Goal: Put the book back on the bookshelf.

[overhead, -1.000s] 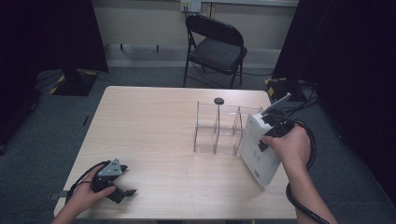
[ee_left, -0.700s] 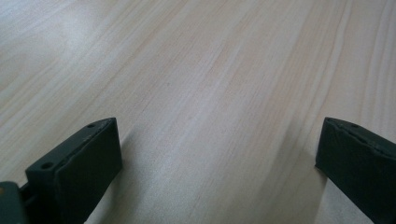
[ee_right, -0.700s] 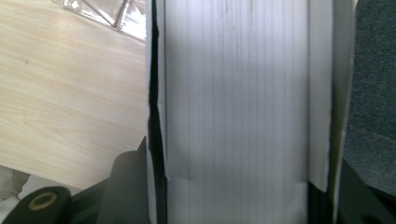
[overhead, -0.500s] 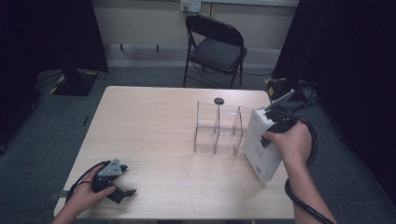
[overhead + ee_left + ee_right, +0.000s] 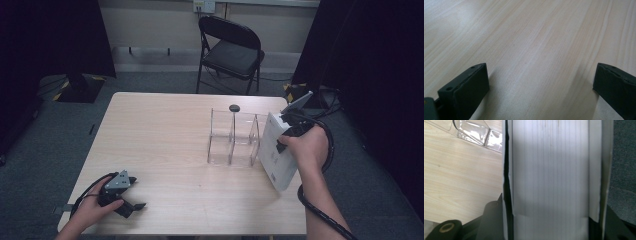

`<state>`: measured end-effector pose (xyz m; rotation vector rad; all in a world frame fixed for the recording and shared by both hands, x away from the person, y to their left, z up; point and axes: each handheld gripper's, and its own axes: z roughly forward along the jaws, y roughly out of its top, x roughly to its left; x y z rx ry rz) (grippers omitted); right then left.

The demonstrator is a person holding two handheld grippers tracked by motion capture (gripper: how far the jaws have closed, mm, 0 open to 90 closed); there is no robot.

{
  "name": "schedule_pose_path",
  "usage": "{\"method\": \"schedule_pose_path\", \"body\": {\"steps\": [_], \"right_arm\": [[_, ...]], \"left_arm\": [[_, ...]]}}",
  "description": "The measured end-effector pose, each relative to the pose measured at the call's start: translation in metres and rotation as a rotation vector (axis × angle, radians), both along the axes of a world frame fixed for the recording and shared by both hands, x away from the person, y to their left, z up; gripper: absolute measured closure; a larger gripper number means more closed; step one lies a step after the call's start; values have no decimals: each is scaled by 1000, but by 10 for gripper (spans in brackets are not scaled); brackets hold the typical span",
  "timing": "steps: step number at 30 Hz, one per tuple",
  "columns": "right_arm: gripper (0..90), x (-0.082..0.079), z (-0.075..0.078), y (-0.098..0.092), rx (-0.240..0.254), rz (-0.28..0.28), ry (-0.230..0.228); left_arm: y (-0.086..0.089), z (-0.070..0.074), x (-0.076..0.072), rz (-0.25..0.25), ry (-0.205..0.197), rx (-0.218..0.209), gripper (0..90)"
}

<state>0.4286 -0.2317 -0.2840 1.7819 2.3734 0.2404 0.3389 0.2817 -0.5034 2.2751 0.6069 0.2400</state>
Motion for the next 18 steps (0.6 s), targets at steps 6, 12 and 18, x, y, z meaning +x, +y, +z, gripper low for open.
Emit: {"method": "schedule_pose_path", "body": {"steps": [6,12,18], "right_arm": [[523,4,2,5,-1,-1,-10],[523,8,3,9,-1,2,-9],[523,13,1,12,-5,-7,7]], "left_arm": [[0,0,0,1,0,0,0],[0,0,0,0,0,1,0],[0,0,0,1,1,0,0]]}}
